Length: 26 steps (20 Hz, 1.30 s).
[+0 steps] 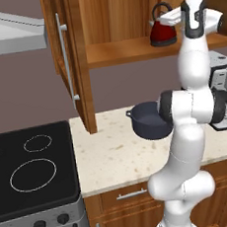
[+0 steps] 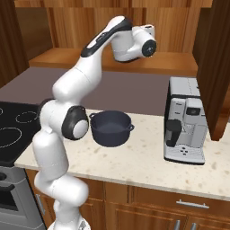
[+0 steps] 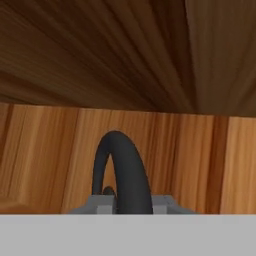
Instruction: Pick the kettle from the cabinet and place it on a stove burner. Then pick the pot from the counter and place it on another stove burner. Finally, turn both burners on.
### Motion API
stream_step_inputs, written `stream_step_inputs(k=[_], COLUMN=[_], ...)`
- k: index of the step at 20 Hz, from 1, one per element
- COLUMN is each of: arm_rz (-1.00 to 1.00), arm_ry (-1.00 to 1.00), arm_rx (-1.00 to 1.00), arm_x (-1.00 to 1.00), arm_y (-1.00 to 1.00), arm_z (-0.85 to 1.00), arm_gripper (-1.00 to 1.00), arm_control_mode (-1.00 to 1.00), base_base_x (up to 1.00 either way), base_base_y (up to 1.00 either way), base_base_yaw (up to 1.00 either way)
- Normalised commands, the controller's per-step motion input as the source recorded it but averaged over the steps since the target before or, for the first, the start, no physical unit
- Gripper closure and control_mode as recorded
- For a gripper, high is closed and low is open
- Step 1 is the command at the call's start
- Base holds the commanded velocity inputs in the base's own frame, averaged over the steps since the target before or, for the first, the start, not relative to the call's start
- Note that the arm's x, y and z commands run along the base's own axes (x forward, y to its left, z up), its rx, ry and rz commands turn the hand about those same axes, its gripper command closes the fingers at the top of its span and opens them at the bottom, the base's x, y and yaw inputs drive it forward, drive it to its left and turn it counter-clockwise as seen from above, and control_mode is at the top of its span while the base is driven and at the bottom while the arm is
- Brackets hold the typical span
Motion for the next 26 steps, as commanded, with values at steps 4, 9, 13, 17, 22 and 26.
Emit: stream_step_inputs(k=[4, 9, 13, 17, 22, 26], arm_rz=[-0.06, -0.03, -0.01, -0.01, 0.0, 0.0], arm_ry=[-0.02, -0.02, -0.02, -0.04, -0.01, -0.01], arm_rx=[0.0, 0.0, 0.0, 0.0, 0.0, 0.0], arm_x=[-0.33, -0.45, -0.49, -0.56, -0.59, -0.58], arm_y=[0.35, 0.2, 0.14, 0.1, 0.07, 0.05], arm_z=[0.0, 0.0, 0.0, 0.0, 0.0, 0.0], arm_gripper=[1.0, 1.0, 1.0, 1.0, 1.0, 1.0], arm_control_mode=[-1.0, -1.0, -1.0, -1.0, -1.0, -1.0], base_base_x=[0.0, 0.0, 0.0, 0.0, 0.0, 0.0], base_base_y=[0.0, 0.0, 0.0, 0.0, 0.0, 0.0], base_base_yaw=[0.0, 0.0, 0.0, 0.0, 0.0, 0.0])
